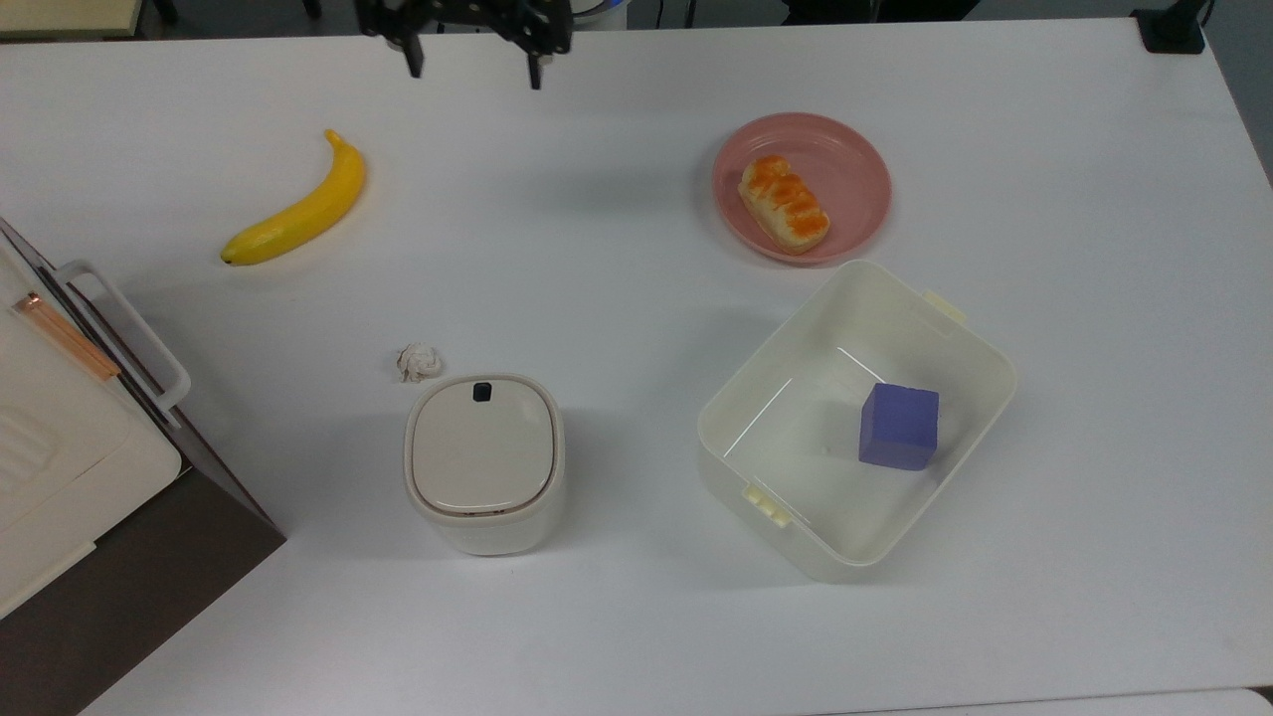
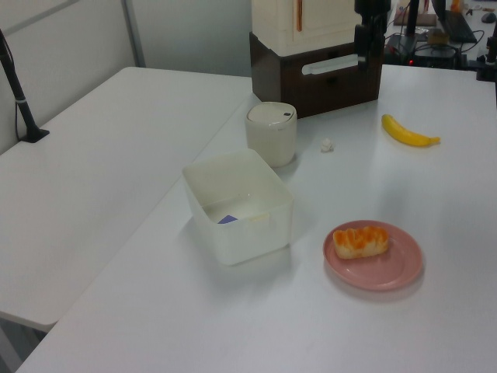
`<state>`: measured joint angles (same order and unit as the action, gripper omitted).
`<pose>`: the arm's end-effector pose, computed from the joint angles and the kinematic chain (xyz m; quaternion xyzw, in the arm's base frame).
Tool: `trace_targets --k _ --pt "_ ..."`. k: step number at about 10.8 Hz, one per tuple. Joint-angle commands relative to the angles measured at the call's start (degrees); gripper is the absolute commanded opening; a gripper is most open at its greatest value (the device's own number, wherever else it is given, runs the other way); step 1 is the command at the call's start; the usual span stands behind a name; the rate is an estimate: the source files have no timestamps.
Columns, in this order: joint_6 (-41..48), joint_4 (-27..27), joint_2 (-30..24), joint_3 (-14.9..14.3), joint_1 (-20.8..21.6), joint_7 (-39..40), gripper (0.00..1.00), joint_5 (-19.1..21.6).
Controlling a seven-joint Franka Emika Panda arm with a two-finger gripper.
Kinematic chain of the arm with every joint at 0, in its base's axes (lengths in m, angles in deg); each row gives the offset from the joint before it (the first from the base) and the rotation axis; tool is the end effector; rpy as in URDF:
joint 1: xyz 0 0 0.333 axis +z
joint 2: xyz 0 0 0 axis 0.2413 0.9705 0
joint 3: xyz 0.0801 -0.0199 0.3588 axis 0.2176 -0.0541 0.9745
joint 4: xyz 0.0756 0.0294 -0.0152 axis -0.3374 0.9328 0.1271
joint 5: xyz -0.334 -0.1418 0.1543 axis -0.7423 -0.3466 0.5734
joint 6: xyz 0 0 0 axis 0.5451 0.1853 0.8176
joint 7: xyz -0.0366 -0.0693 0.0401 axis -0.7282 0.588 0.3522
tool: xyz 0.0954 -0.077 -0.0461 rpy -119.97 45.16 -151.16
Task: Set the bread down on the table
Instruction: 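Move the open gripper over the bread on the pink plate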
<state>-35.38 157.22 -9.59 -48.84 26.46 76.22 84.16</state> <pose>0.5772 -0.0151 0.6097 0.9991 -0.0342 -0.0199 0.0118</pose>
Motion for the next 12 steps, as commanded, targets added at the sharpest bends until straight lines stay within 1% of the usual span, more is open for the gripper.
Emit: trace_targets --k 1,2,3,4,6,7,8,9,12 --pt "-6.8 11.7 -2.6 9.1 0.2 -2.0 1.0 -4.4" --pt "-9.1 15.1 -2.5 13.0 0.2 -6.0 1.0 -8.0" --pt "-9.4 17.5 -2.4 17.2 0.2 -8.7 1.0 -10.6" --pt "-9.3 18.5 -2.3 20.3 0.2 -10.1 1.0 -11.2" --pt "-9.3 18.1 -2.2 25.6 0.4 -13.0 1.0 -11.4" --pt "-9.3 18.1 -1.9 27.2 0.4 -15.5 1.0 -12.0" --pt "-9.3 18.5 -1.2 27.7 0.8 -17.5 1.0 -13.5" --pt "-9.3 18.6 -0.3 29.1 1.3 -18.7 1.0 -14.9" --pt "-9.3 18.8 4.1 29.9 4.2 -24.2 1.0 -21.1"
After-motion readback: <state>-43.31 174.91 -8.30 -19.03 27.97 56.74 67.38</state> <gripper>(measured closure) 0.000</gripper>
